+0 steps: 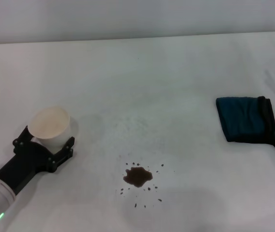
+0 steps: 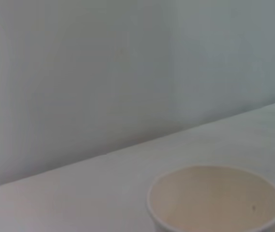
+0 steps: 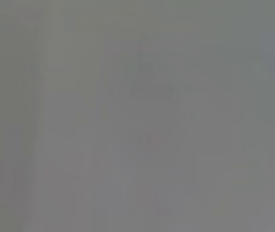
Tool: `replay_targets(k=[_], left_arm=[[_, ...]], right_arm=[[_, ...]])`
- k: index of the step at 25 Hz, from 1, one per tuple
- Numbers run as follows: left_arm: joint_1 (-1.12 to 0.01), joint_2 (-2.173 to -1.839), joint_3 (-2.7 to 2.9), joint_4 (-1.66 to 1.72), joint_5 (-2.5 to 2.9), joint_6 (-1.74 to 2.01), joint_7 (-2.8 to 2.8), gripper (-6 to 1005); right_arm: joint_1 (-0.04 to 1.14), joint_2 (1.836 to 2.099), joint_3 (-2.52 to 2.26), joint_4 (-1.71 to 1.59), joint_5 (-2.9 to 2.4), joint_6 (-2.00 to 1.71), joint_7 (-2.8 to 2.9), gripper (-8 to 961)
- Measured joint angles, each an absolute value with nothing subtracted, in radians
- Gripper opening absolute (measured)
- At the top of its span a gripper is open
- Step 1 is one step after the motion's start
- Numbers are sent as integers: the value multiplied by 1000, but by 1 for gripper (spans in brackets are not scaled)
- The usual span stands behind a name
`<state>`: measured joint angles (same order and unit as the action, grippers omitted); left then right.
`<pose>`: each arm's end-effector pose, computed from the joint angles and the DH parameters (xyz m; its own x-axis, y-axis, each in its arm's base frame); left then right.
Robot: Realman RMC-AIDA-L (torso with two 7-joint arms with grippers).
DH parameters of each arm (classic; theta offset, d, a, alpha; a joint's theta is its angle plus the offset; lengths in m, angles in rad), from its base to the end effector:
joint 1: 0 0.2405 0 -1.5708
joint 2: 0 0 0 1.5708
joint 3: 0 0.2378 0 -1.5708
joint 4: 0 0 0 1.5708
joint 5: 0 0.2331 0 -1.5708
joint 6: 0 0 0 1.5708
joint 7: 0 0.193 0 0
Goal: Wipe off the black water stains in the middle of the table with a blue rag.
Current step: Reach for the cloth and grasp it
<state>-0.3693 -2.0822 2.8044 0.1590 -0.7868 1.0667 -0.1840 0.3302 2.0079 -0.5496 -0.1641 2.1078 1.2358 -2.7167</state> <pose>-0.3241 0.3067 -0.1293 0.8428 0.1685 0.5112 0.5046 -0.5777 -0.6415 0.3896 0.3523 0.0568 0.7592 0.0195 -0.6506 -0.6443 -0.1195 -0.7554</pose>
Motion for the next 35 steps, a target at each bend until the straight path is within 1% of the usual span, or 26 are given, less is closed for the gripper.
replay_targets(k=[6, 24, 29, 33, 35], left_arm=[[-333, -2084, 2804, 162, -788, 1080, -184, 881], [-177, -2079, 2743, 139, -827, 1244, -183, 876], [-167, -2078, 2656, 123, -830, 1265, -181, 876], [-179, -2077, 2617, 108, -840, 1267, -163, 877], [-184, -2077, 2596, 101, -845, 1267, -147, 877]], right_arm=[[330, 2008, -551, -167, 2108, 1229, -2717, 871], [335, 2008, -550, -170, 2113, 1219, -2671, 870], [348, 2007, -564, -190, 2104, 1181, -2421, 868], [358, 2005, -661, -326, 2047, 1070, -2068, 866], [365, 1995, -747, -415, 1980, 1011, -1855, 861]])
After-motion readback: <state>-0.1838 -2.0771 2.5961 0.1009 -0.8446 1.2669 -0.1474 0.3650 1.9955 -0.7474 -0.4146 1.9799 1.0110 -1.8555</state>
